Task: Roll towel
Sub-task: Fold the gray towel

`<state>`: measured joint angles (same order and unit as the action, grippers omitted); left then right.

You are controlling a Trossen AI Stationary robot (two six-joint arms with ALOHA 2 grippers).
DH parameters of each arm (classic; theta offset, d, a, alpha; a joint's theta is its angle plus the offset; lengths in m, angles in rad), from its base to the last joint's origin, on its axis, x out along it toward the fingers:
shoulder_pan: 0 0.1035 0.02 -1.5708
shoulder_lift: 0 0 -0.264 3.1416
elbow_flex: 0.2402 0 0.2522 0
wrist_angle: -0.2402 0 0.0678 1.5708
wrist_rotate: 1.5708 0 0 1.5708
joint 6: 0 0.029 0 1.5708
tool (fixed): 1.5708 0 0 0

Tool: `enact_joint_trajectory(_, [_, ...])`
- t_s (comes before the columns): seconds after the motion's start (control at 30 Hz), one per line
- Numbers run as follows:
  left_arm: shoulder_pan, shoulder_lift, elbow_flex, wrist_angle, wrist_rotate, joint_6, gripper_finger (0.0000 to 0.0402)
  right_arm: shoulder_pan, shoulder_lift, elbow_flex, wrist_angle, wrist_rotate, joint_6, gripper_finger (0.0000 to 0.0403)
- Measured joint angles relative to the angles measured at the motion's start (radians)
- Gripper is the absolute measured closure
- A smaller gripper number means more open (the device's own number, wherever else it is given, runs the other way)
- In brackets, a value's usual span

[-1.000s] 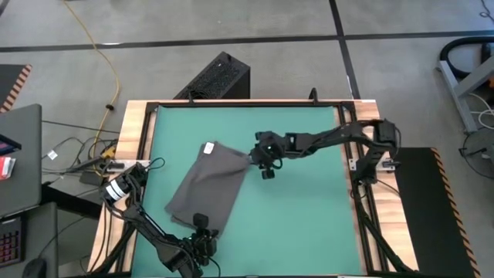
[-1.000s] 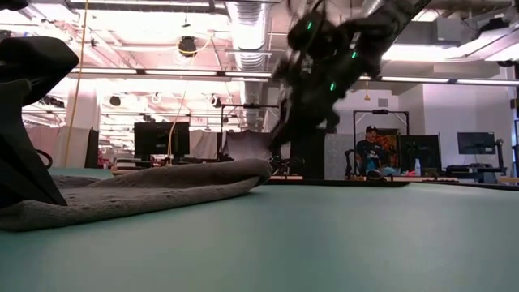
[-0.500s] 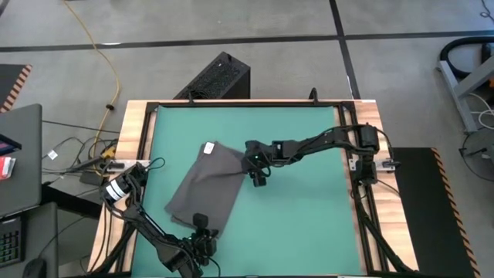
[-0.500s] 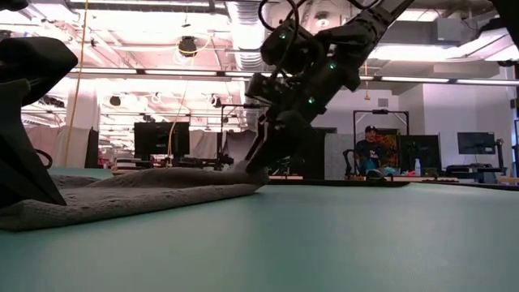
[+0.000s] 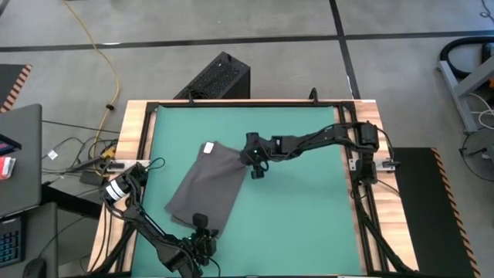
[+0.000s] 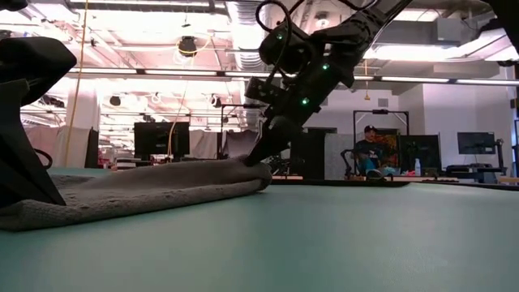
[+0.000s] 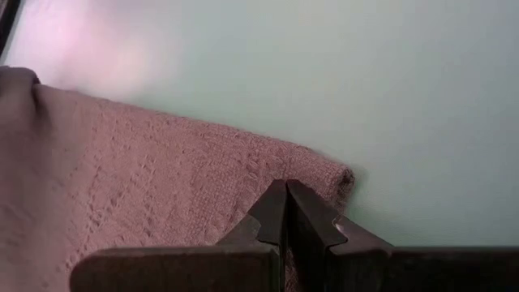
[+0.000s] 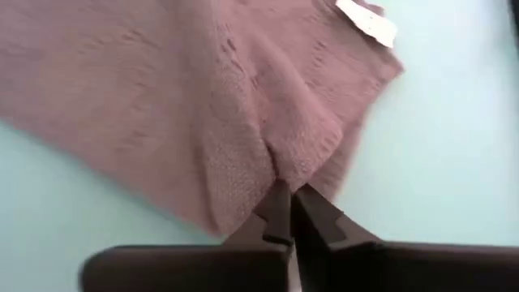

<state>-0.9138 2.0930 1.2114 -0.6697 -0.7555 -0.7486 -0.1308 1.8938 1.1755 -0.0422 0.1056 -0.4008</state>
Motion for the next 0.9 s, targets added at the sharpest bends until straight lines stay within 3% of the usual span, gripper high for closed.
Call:
enact_joint_trajectory(0.1, [0.000,0.000,0.000,0.000,0.000,0.001,0.0401,-0.014,0.000,0.000,0.028,0.006,-0.008,0.0384])
enact_joint_trajectory(0.43, [0.000,0.000,0.000,0.004,0.000,0.001,0.0401,-0.034,0.000,0.000,0.098,-0.047,-0.052,0.0253])
enact_joint_trajectory(0.57, [-0.001,0.000,0.000,0.007,-0.004,0.004,0.0401,-0.034,0.000,0.005,0.138,0.050,-0.107,0.0202])
enact_joint_trajectory(0.7, [-0.002,-0.002,0.011,0.008,-0.026,0.017,0.0401,-0.030,-0.021,0.076,0.067,0.100,-0.155,0.0162])
enact_joint_trajectory(0.9, [-0.003,-0.039,0.016,-0.005,-0.065,0.106,0.0402,0.027,-0.092,0.268,-0.202,0.162,-0.227,0.0153])
